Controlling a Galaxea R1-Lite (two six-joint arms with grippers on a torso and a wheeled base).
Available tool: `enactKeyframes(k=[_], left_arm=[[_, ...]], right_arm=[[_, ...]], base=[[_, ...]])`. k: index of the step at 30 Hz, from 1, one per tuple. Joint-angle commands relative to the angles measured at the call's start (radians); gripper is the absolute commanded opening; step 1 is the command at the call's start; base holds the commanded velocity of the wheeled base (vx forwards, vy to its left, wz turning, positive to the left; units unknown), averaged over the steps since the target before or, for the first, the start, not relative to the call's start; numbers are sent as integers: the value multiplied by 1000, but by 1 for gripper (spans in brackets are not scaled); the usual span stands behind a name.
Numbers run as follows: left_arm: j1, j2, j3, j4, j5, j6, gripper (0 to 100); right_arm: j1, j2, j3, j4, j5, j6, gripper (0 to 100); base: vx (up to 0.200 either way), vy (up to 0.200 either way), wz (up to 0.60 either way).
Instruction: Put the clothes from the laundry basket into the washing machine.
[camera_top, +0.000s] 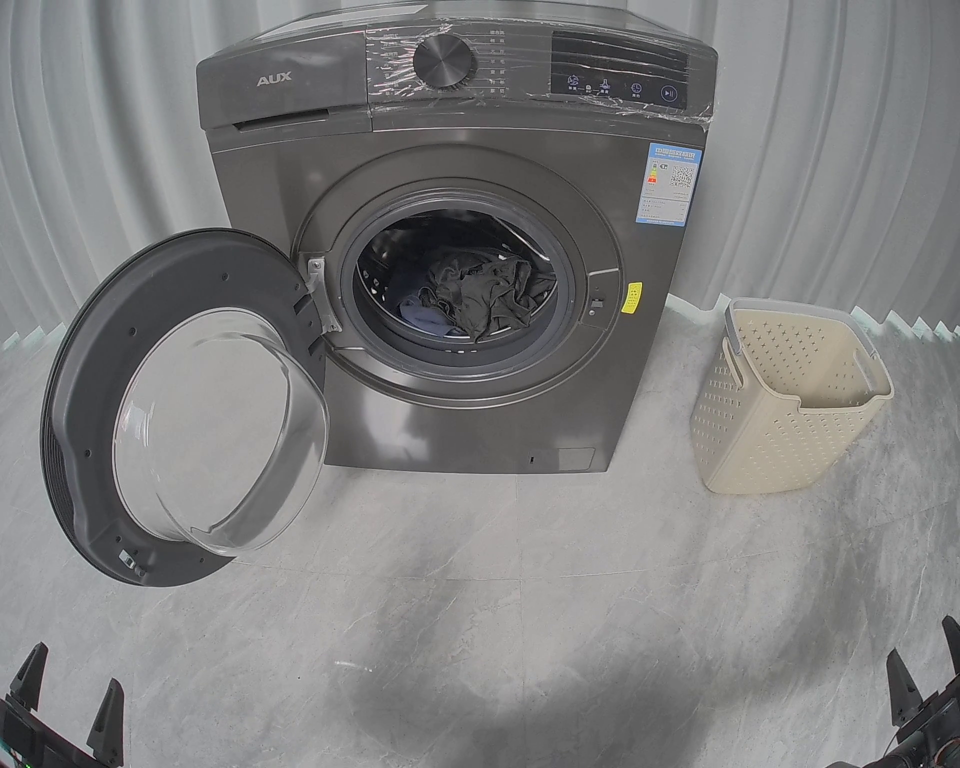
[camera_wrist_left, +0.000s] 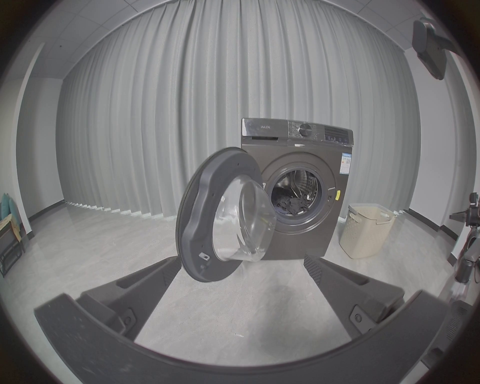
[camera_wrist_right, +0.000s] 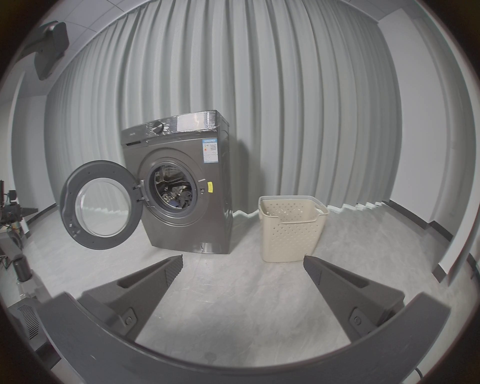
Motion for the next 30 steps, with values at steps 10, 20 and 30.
enactKeyframes(k=[10, 20, 30], left_arm=[[0, -11, 18, 14, -11, 9, 100], [0, -11, 18, 14, -11, 12, 100], [-1, -11, 18, 14, -12, 6, 100]], right_arm=[[6, -14, 5, 7, -6, -8, 100], [8, -14, 5, 7, -6, -8, 100], [8, -14, 5, 7, -6, -8, 100]], base=[[0, 80, 0], [0, 200, 0], [0, 200, 0]])
